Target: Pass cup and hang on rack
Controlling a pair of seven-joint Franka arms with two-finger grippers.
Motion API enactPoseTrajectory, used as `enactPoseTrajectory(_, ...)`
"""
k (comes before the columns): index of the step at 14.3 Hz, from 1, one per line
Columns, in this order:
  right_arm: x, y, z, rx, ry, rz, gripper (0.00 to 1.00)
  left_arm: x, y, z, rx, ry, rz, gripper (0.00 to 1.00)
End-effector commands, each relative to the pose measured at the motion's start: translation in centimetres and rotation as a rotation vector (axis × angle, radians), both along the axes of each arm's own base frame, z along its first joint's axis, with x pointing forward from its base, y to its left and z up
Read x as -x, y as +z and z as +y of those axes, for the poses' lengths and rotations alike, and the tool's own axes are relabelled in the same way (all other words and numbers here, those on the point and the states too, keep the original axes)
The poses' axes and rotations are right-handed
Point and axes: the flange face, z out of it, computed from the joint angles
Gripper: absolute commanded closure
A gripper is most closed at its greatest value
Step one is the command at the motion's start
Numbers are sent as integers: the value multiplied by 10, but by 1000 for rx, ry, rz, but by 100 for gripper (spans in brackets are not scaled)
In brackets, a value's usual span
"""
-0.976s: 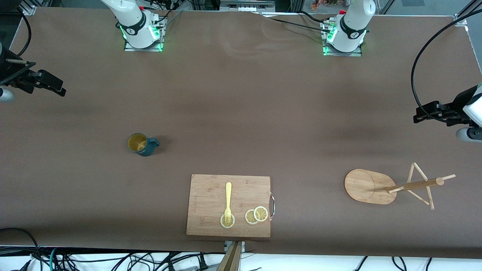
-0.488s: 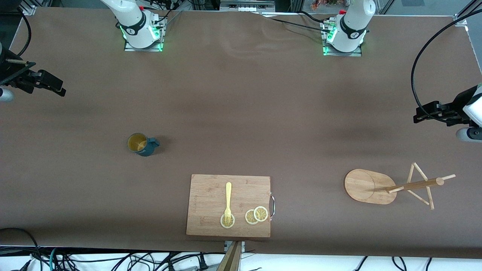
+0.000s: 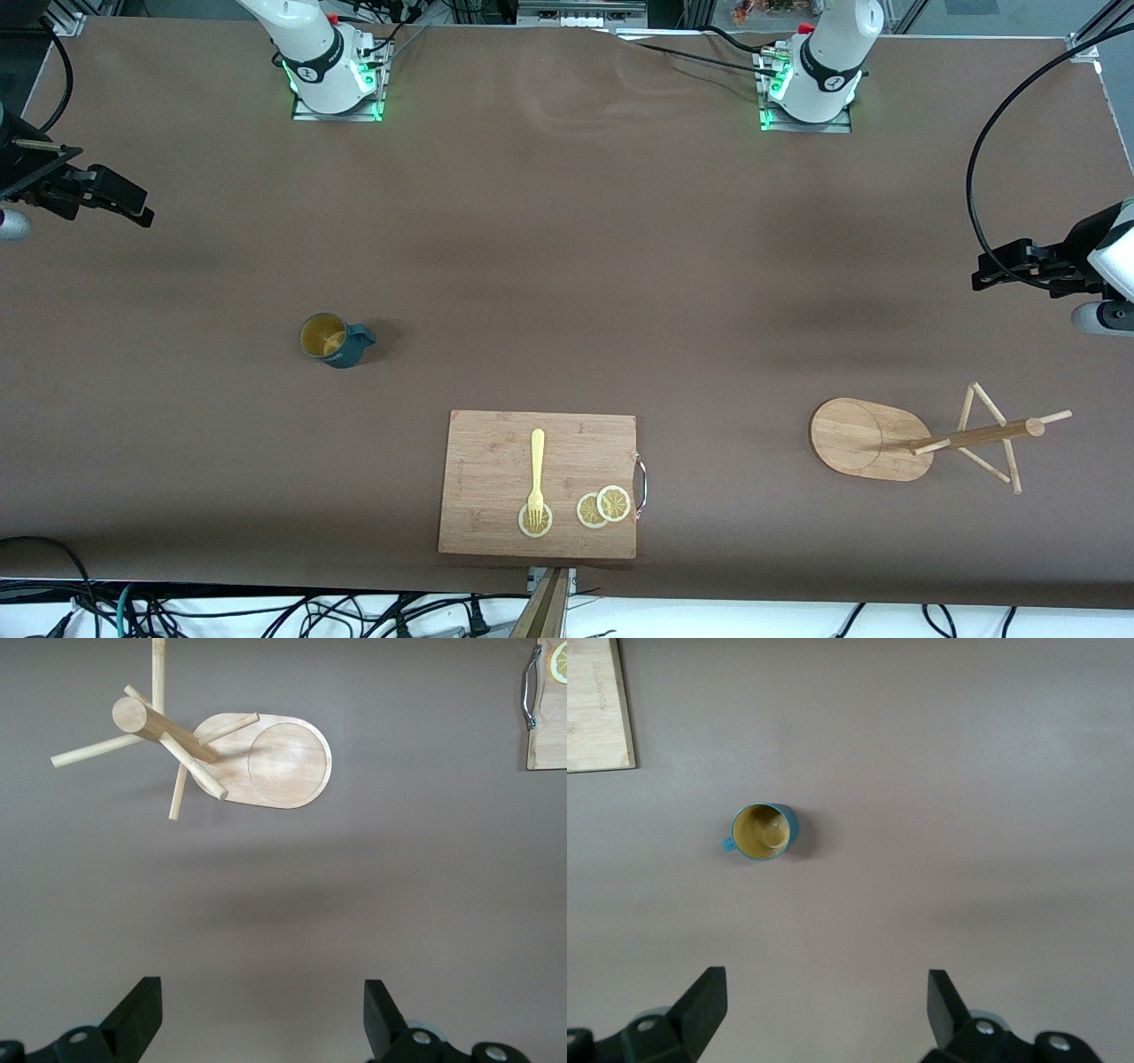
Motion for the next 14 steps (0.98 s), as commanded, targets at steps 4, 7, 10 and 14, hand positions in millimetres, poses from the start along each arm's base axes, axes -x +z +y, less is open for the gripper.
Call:
enactPoseTrajectory(4, 8, 4, 2, 3, -36, 14, 0, -5, 3, -2, 6, 3, -5, 0)
enactPoseTrajectory(7, 8, 4, 2, 6, -38, 15, 0, -5, 3, -2, 7, 2, -4, 0)
enactPoseTrajectory(10, 6, 0, 2, 8, -25, 18, 0, -5, 3, -3, 8, 2, -4, 0)
enactPoseTrajectory(14, -6, -21, 14, 34, 41, 50, 0, -5, 4, -3, 8, 0, -5, 0)
